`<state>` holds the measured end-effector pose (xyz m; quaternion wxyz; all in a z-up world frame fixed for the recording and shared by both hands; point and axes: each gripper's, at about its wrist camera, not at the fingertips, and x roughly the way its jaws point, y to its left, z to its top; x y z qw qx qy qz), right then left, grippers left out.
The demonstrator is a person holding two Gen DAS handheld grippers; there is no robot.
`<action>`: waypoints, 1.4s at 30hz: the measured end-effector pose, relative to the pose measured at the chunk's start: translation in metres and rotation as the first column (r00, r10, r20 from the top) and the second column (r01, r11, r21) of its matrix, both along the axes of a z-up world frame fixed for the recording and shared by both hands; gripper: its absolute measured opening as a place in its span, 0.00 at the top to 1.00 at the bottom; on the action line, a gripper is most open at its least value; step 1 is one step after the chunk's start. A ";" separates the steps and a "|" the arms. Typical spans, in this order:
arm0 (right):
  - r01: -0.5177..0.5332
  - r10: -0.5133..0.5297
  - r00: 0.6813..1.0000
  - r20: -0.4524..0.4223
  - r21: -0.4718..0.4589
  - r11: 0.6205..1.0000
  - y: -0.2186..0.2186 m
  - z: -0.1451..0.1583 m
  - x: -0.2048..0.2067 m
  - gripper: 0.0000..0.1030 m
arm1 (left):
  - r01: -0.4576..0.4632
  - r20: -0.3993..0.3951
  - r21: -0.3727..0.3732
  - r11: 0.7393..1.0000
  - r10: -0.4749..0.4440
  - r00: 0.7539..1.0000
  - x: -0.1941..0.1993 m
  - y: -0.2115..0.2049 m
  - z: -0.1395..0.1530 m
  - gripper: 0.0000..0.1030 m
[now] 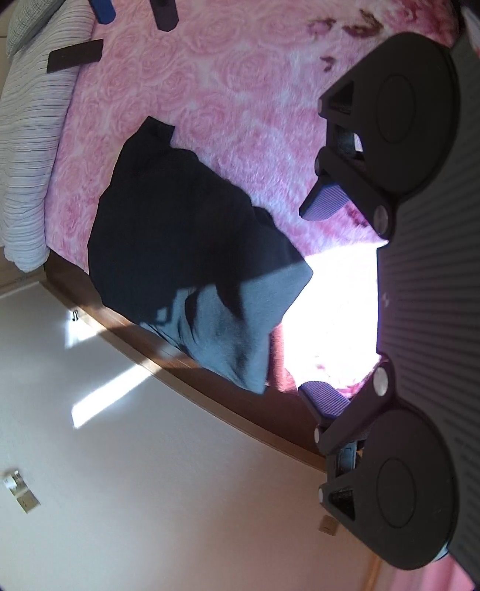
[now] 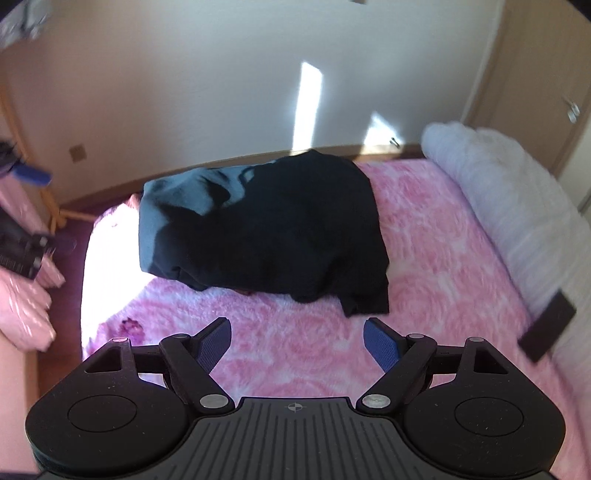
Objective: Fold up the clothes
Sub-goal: 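Grasp the black hoodie with the left tool while the right tool grasps it too, lift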
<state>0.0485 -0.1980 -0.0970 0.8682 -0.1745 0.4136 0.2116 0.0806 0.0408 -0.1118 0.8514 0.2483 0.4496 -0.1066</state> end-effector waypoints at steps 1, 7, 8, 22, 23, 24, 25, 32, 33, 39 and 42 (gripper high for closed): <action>-0.032 0.032 0.999 0.010 -0.028 0.999 0.006 -0.006 0.005 0.20 | 0.021 -0.003 0.003 1.000 -0.021 1.000 0.010 0.003 -0.010 0.11; -0.299 0.295 0.954 -0.054 -0.269 0.916 0.048 -0.091 0.042 0.20 | 0.348 0.007 0.149 0.926 -0.353 0.936 0.041 0.004 -0.085 0.11; -0.346 0.341 0.937 -0.071 -0.301 0.889 0.055 -0.106 0.046 0.20 | 0.406 0.001 0.166 0.899 -0.412 0.911 0.043 0.005 -0.096 0.12; -0.630 0.650 0.753 -0.107 -0.402 0.664 0.104 -0.197 0.120 0.41 | 0.726 -0.074 0.062 0.685 -0.722 0.688 0.099 0.022 -0.130 0.86; -0.634 0.646 0.754 -0.117 -0.388 0.669 0.105 -0.194 0.125 0.69 | 0.700 -0.069 0.004 0.715 -0.698 0.713 0.106 0.024 -0.121 0.89; -0.630 0.641 0.759 -0.116 -0.380 0.677 0.104 -0.189 0.128 0.77 | 0.669 -0.065 -0.054 0.742 -0.671 0.739 0.114 0.027 -0.111 0.94; -0.620 0.634 0.767 -0.104 -0.379 0.687 0.102 -0.182 0.130 0.84 | 0.652 -0.057 -0.085 0.754 -0.657 0.752 0.120 0.029 -0.104 0.96; -0.481 0.552 0.827 0.101 -0.380 0.790 0.075 -0.093 0.164 0.90 | 0.601 0.108 -0.119 0.790 -0.592 0.799 0.147 0.025 -0.043 0.98; -0.468 0.547 0.827 0.128 -0.380 0.798 0.070 -0.077 0.168 0.90 | 0.604 0.129 -0.112 0.789 -0.591 0.796 0.148 0.021 -0.033 0.98; -0.426 0.525 0.822 0.221 -0.374 0.824 0.041 -0.016 0.139 0.91 | 0.676 0.186 -0.086 0.731 -0.655 0.732 0.108 -0.014 0.015 0.98; -0.384 0.480 0.845 0.235 -0.358 0.851 0.019 -0.002 0.099 0.91 | 0.714 0.186 -0.092 0.694 -0.692 0.697 0.064 -0.039 0.029 0.98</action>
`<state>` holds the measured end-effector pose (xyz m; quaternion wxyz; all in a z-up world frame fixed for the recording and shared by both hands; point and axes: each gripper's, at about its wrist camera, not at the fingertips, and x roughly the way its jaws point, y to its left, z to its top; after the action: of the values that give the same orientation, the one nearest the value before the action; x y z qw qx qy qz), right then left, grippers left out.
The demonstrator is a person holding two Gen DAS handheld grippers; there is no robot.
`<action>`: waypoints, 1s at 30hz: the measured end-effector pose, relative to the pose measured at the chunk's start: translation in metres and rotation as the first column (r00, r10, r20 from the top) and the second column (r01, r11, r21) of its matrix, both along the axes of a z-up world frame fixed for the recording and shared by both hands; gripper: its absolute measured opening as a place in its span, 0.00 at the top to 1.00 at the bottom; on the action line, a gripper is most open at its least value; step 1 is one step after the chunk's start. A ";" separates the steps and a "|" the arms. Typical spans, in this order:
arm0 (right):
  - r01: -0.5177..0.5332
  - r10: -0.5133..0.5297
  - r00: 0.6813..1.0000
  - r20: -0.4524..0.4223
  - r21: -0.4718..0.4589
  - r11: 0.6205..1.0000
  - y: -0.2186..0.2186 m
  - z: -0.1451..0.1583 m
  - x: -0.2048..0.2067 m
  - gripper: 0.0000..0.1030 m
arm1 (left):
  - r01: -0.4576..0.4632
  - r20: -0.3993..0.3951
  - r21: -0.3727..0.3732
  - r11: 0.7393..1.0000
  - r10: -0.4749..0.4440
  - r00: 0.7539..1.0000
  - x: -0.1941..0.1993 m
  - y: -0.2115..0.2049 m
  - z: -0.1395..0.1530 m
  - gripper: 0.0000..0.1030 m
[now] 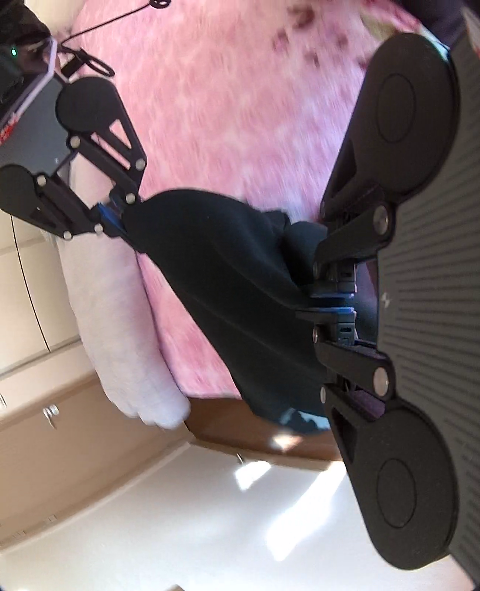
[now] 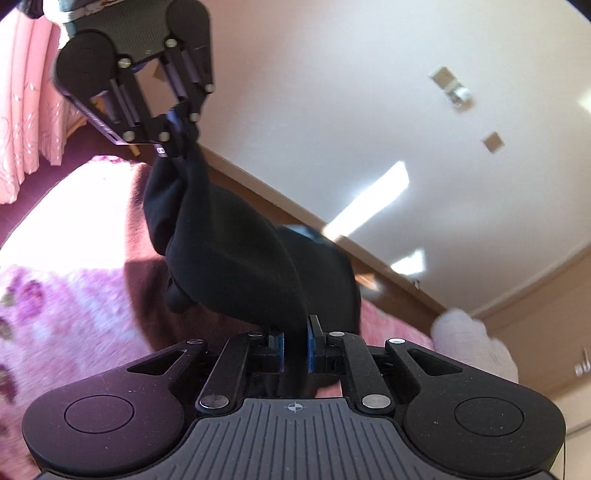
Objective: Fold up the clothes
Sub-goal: 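Grasp the black hoodie with the left tool while the right tool grasps it too, lift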
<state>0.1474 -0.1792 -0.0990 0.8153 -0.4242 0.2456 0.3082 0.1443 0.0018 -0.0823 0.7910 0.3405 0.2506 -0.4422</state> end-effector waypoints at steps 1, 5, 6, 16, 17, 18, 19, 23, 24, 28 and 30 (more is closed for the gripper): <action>0.022 -0.022 1.000 -0.003 0.009 1.000 -0.006 0.006 -0.023 0.91 | 0.012 -0.011 -0.011 1.000 -0.012 1.000 -0.018 -0.011 0.004 0.98; 0.127 -0.126 0.992 -0.018 0.053 0.991 -0.053 0.027 -0.116 0.91 | 0.058 -0.060 -0.061 0.996 -0.061 0.996 -0.094 -0.059 0.021 0.98; 0.156 -0.155 0.988 -0.023 0.062 0.986 -0.067 0.032 -0.138 0.91 | 0.073 -0.071 -0.074 0.995 -0.079 0.994 -0.115 -0.076 0.026 0.98; 0.555 -0.552 0.832 -0.061 0.066 0.829 -0.210 0.068 -0.388 0.91 | 0.357 -0.210 -0.261 0.897 -0.414 0.886 -0.338 -0.256 0.057 0.98; 0.598 -0.595 0.802 -0.052 0.061 0.799 -0.223 0.075 -0.408 0.91 | 0.392 -0.213 -0.279 0.876 -0.455 0.865 -0.352 -0.272 0.060 0.98; 0.638 -0.637 0.770 -0.043 0.057 0.768 -0.235 0.081 -0.428 0.91 | 0.426 -0.214 -0.296 0.855 -0.495 0.842 -0.366 -0.287 0.063 0.98; 0.676 -0.675 0.737 -0.032 0.054 0.735 -0.247 0.088 -0.445 0.91 | 0.459 -0.215 -0.313 0.831 -0.533 0.818 -0.379 -0.303 0.066 0.98; 0.795 -0.796 0.605 0.030 0.047 0.605 -0.280 0.112 -0.498 0.91 | 0.589 -0.183 -0.364 0.721 -0.676 0.714 -0.408 -0.354 0.084 0.98; 0.817 -0.819 0.573 0.045 0.045 0.574 -0.291 0.117 -0.512 0.91 | 0.623 -0.173 -0.374 0.687 -0.712 0.681 -0.419 -0.367 0.087 0.98; 0.888 -0.884 0.455 0.109 0.022 0.459 -0.328 0.141 -0.566 0.91 | 0.733 -0.130 -0.422 0.532 -0.836 0.533 -0.468 -0.409 0.099 0.98; 0.909 -0.898 0.414 0.146 -0.012 0.417 -0.341 0.158 -0.592 0.91 | 0.769 -0.101 -0.460 0.445 -0.886 0.452 -0.497 -0.417 0.112 0.98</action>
<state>-0.4451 -0.5201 0.0587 0.8459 -0.2784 0.4005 -0.2156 -0.3530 -0.4152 0.0296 0.4585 0.1949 0.0930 -0.8621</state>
